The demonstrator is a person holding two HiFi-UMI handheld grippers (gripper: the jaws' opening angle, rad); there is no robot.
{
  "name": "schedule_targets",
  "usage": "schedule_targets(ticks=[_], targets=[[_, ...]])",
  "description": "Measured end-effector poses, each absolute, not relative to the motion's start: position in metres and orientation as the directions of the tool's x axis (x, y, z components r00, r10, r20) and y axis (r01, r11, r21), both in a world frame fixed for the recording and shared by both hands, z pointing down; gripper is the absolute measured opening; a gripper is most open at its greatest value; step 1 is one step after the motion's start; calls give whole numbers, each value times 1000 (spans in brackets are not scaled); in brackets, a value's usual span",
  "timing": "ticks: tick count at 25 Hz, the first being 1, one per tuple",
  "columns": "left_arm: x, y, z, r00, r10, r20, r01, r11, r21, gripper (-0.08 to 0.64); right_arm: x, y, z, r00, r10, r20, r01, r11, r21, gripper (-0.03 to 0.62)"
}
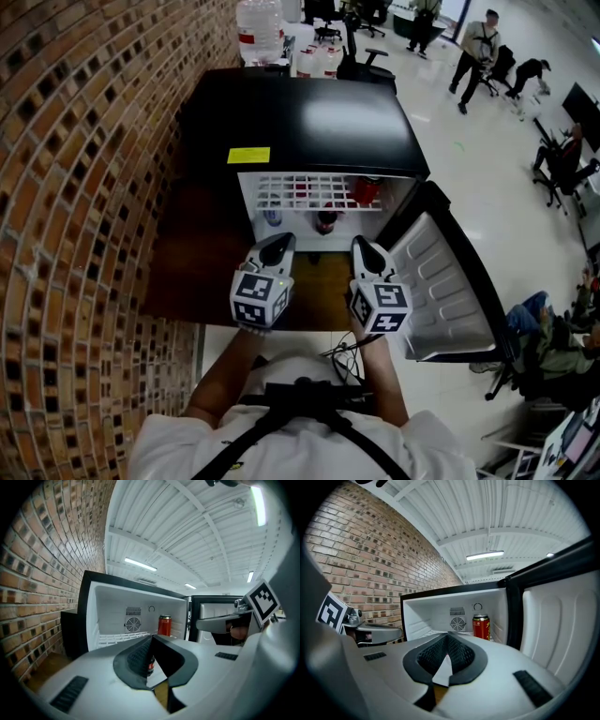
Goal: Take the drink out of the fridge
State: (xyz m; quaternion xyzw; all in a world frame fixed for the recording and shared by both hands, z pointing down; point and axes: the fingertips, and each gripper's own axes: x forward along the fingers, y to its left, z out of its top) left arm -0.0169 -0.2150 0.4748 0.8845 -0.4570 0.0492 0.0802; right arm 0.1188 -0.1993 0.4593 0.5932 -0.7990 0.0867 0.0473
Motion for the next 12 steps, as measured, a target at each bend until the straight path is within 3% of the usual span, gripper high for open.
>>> schedule_targets(ticks=[12], targets=[[-16, -219, 478, 576, -799, 174, -817, -568, 97, 2, 119, -203, 463, -292, -938, 186, -956, 280, -86, 14]])
